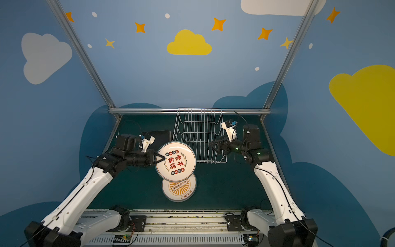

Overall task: Unload the plates from the dish rack
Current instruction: Place the plate among the plates.

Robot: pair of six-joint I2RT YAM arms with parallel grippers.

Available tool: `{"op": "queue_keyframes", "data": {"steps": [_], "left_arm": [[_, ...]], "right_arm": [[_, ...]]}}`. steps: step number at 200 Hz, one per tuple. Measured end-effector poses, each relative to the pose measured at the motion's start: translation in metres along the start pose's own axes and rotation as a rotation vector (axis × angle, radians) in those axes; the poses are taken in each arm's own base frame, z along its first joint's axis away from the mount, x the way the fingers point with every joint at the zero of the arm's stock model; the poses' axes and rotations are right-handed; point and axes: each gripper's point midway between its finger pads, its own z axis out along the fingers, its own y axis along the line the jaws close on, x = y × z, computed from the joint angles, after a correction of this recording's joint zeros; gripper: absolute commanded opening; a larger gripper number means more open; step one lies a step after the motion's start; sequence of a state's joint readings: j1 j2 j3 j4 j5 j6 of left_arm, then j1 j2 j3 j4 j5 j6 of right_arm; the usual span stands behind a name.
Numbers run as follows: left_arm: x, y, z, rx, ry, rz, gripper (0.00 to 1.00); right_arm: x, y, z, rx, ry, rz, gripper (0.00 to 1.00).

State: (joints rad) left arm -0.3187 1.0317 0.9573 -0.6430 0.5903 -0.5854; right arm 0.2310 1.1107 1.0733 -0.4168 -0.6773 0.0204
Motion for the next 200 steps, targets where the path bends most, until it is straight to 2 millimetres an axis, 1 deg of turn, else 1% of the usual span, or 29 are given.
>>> {"op": "queue_keyframes", "data": {"steps": [38, 60, 74, 124, 162, 200], "left_arm": [[0.040, 0.035, 0.014, -0.021, 0.066, -0.113, 0.03], [0.054, 0.052, 0.021, -0.033, 0.075, -0.168, 0.03], [0.058, 0.057, 0.023, -0.029, 0.062, -0.188, 0.03], [0.059, 0.071, 0.025, -0.020, -0.033, -0.217, 0.03], [0.072, 0.089, 0.027, -0.033, -0.070, -0.269, 0.03], [0.080, 0.098, 0.029, -0.008, -0.109, -0.297, 0.03]], "right_arm": [[0.001, 0.004, 0.003, -0.004, 0.007, -0.012, 0.88], [0.002, 0.006, 0.004, -0.004, 0.011, -0.016, 0.88], [0.003, 0.007, 0.005, -0.005, 0.013, -0.020, 0.88], [0.003, 0.009, 0.007, -0.008, 0.017, -0.029, 0.88], [0.004, 0.010, 0.008, -0.010, 0.019, -0.031, 0.88], [0.005, 0.011, 0.009, -0.012, 0.024, -0.032, 0.88]]}}
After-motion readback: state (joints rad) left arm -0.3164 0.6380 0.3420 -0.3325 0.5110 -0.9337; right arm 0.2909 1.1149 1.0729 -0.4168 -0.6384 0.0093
